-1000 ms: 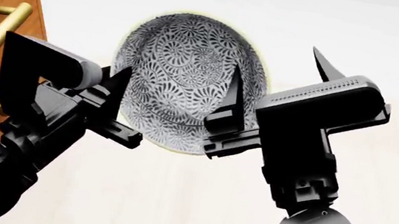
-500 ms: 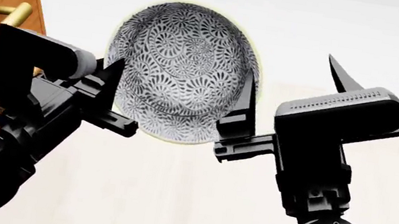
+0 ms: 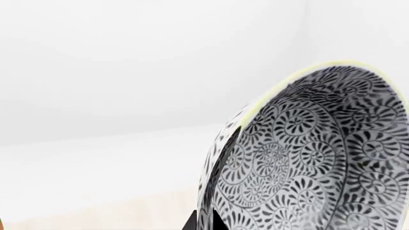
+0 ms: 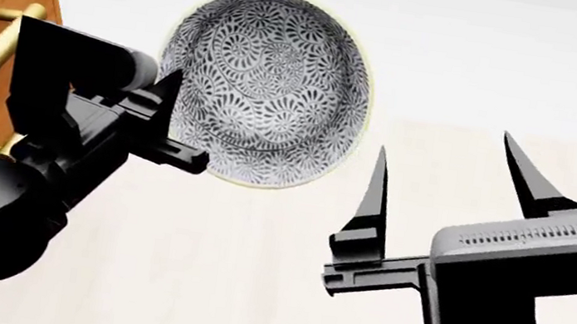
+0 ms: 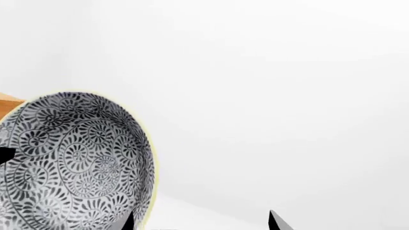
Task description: Put the bowl on top of the cabinet.
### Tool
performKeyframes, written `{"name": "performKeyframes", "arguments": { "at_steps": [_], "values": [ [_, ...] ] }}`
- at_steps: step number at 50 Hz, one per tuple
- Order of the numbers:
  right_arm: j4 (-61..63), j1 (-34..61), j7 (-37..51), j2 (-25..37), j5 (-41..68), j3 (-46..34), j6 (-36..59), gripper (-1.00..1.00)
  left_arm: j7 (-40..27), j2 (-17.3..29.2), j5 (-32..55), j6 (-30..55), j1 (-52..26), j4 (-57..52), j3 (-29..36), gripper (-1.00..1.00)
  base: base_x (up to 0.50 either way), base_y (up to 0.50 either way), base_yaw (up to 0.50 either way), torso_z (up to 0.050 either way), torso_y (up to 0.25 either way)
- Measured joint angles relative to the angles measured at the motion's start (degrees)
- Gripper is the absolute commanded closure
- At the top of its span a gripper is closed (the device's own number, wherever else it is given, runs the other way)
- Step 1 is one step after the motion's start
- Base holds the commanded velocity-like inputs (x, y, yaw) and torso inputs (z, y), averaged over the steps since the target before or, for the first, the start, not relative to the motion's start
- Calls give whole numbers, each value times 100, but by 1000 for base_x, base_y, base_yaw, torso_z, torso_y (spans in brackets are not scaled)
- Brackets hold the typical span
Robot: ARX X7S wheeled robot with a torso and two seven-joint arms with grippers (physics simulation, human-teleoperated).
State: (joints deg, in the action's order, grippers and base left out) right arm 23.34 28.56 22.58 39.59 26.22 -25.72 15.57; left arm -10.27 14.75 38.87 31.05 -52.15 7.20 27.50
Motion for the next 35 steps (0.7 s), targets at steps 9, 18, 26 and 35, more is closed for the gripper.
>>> {"name": "performKeyframes", "arguments": {
  "at_steps": [9, 18, 26, 35],
  "values": [
    [421, -1232, 507, 168, 105, 503, -699, -100, -21, 67, 19, 108, -175, -112, 22, 100, 0, 0, 0, 1, 1],
    [613, -2806, 808, 111, 16, 1047, -2071, -100, -170, 133, 305, 538, -588, -292, -167, 100, 0, 0, 0, 0, 0],
    [652, -3609, 935, 23, -93, 1286, -2796, -100, -316, 189, 531, 870, -848, -392, -317, 100, 0, 0, 0, 0, 0],
    [748, -4130, 1020, -22, -222, 1419, -3221, -100, -455, 216, 775, 1205, -1082, -396, -456, 100, 0, 0, 0, 0, 1]
  ]
}}
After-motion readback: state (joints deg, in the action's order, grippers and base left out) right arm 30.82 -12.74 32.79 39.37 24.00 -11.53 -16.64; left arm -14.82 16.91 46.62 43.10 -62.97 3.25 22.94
